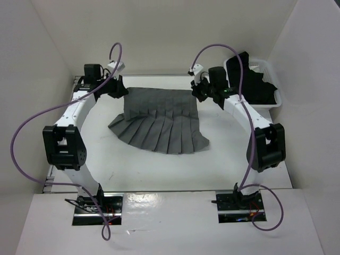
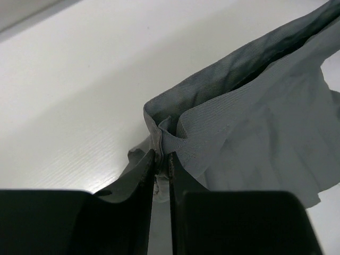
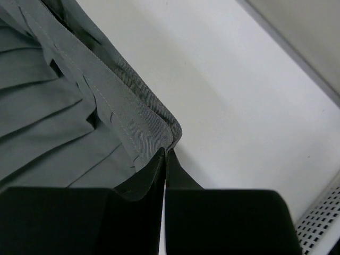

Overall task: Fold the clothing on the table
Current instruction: Flatten the skirt out

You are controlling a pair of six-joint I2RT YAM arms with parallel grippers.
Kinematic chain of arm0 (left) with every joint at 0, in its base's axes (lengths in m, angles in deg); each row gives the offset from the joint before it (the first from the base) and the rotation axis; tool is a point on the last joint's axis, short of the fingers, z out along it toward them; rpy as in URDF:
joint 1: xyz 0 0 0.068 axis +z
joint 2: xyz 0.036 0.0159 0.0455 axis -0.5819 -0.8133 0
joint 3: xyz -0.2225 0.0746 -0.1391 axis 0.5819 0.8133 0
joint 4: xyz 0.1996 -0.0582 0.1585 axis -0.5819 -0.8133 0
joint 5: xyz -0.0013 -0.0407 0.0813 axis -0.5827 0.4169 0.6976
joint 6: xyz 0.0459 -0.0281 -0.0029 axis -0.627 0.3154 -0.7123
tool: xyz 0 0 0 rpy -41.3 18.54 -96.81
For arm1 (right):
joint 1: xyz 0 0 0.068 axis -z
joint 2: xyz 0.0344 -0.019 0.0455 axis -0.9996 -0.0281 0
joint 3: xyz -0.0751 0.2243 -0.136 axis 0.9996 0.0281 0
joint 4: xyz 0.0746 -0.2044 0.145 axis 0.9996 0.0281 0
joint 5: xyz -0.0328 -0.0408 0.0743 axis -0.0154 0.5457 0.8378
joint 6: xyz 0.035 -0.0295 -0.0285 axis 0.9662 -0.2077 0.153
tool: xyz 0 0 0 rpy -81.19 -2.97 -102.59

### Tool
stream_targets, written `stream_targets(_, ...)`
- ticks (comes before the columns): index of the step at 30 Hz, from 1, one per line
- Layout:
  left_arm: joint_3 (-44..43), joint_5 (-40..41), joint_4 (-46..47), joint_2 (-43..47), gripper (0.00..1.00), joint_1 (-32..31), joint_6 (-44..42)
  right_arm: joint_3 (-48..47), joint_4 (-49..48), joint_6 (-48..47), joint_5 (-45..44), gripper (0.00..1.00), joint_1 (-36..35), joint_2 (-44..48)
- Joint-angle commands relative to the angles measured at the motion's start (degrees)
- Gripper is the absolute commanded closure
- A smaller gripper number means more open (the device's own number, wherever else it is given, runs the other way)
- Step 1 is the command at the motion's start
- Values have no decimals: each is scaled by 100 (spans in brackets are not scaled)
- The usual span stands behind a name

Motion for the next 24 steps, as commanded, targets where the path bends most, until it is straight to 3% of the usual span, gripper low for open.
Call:
stream_targets(1, 19, 231, 380, -235, 100, -119, -65, 81, -551, -99, -151, 100, 56, -358)
stream_targets(7, -412, 416, 432, -938, 99, -172, -12, -69, -753, -99, -326, 100, 56, -895)
stream_targets(14, -614, 784, 502, -1194, 97, -172, -136, -25, -823, -161, -449, 100, 56, -905)
stream_targets(20, -667, 1645, 897, -1308, 80, -49, 391, 46, -1200, 207, -1230, 100, 56, -1019)
stream_targets(24, -667, 2103, 951, -1255, 64, -49, 497, -7, -1455, 489, -1679, 100, 56, -1142)
